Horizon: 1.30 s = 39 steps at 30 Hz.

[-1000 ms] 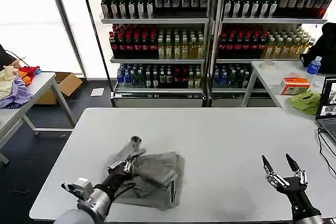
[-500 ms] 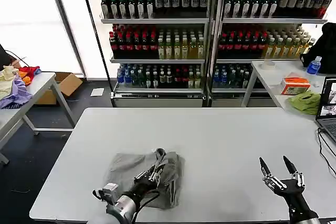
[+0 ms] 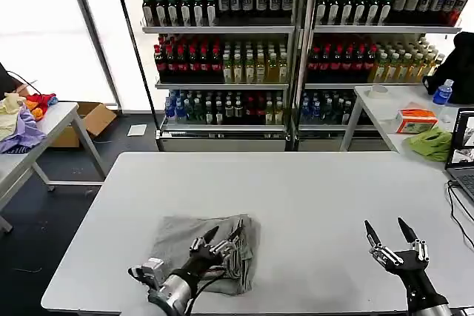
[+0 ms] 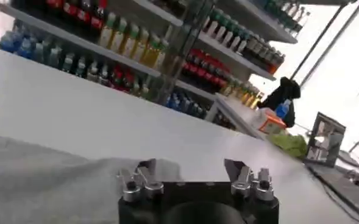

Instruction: Fold and organize the clothes.

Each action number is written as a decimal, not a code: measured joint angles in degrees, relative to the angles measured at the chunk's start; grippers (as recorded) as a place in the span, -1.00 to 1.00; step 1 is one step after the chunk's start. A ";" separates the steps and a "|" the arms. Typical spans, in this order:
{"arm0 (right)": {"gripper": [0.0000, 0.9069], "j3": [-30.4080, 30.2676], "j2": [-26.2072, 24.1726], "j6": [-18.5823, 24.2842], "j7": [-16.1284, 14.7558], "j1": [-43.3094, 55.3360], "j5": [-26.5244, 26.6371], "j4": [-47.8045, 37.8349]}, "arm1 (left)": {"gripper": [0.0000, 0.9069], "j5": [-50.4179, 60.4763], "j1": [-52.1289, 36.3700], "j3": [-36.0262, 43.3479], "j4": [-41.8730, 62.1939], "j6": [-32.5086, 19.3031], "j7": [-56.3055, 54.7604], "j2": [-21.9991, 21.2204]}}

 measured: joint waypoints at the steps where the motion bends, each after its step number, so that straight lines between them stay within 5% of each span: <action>1: 1.00 -0.10 -0.09 0.00 -0.01 0.05 0.00 -0.10 | 1.00 0.34 0.60 -1.53 -0.05 0.24 0.55 0.20; 12: 1.00 -0.89 -1.32 -0.15 0.01 1.05 0.08 -0.69 | 1.00 8.04 6.79 -16.44 3.14 -0.15 7.61 0.99; 29: 1.00 -0.21 -1.36 -0.32 0.03 0.90 0.34 -0.58 | 1.00 13.60 8.67 -19.64 8.38 -0.48 10.56 -2.53; 39: 1.00 0.40 -1.07 -0.82 0.14 0.78 0.65 0.66 | 0.40 13.39 8.78 -18.80 9.42 0.08 10.93 -4.74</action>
